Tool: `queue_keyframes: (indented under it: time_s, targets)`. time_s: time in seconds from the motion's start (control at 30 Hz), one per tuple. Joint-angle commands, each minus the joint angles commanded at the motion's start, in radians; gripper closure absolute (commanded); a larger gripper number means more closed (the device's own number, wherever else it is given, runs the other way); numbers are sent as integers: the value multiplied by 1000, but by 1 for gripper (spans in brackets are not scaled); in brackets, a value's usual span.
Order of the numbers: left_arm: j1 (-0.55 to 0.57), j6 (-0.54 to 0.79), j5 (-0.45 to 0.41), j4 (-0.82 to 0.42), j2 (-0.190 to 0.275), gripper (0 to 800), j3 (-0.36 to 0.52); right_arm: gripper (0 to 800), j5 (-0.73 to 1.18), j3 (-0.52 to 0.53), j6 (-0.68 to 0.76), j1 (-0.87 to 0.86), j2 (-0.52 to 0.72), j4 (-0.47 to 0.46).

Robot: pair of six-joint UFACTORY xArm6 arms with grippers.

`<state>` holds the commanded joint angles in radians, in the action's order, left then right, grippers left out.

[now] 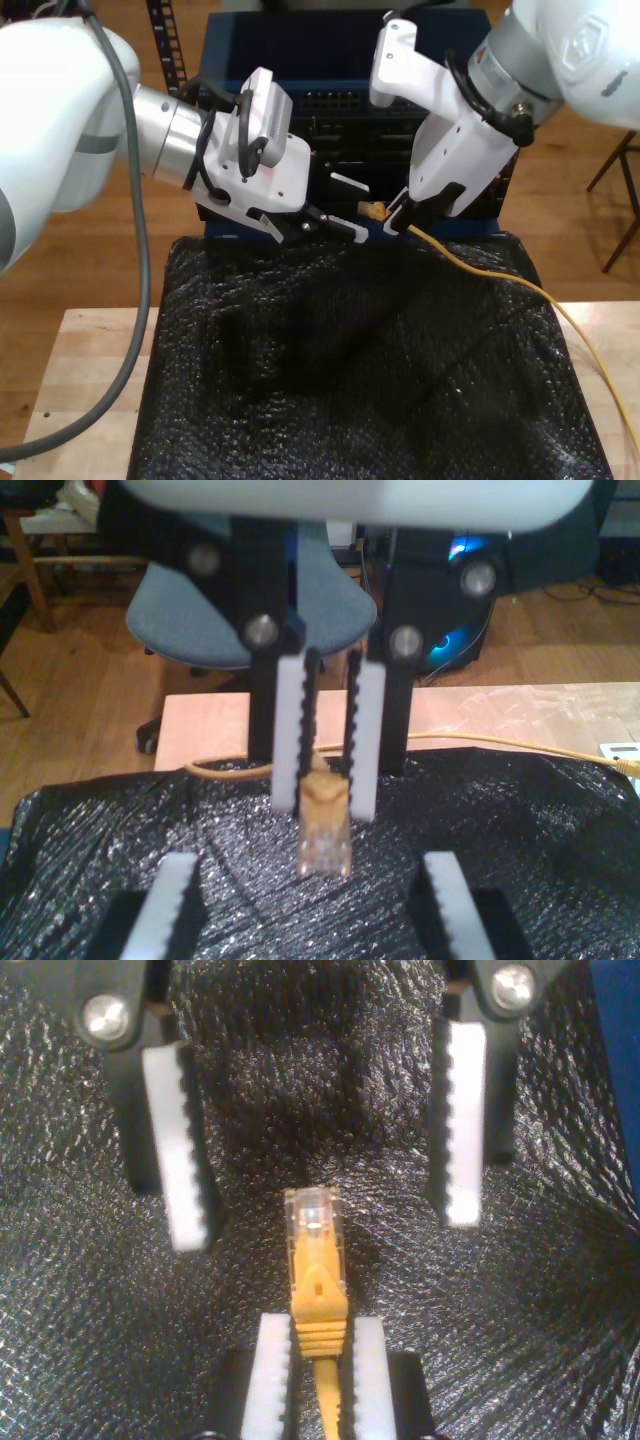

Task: Grab the cable and plug it in

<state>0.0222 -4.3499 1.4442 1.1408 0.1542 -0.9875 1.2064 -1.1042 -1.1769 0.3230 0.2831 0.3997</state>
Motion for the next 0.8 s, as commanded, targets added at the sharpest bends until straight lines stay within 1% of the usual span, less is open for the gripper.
queue_keyframes:
  time_s: [0.03,0.07,0.3,0.47,0.57,0.8]
  targets:
    - [0,0,3,2,0,378,0,796,0,2,0,0,0,0]
    - [0,0,6,2,0,385,0,796,0,2,0,0,0,0]
    - [0,2,21,5,2,382,0,794,0,5,0,3,-2,2]
    - [0,2,57,35,0,382,-2,794,0,2,0,5,-2,2]
    - [0,2,57,37,0,385,-2,796,0,2,0,5,-2,2]
    - [0,2,57,37,0,422,0,794,0,0,0,5,-2,2]
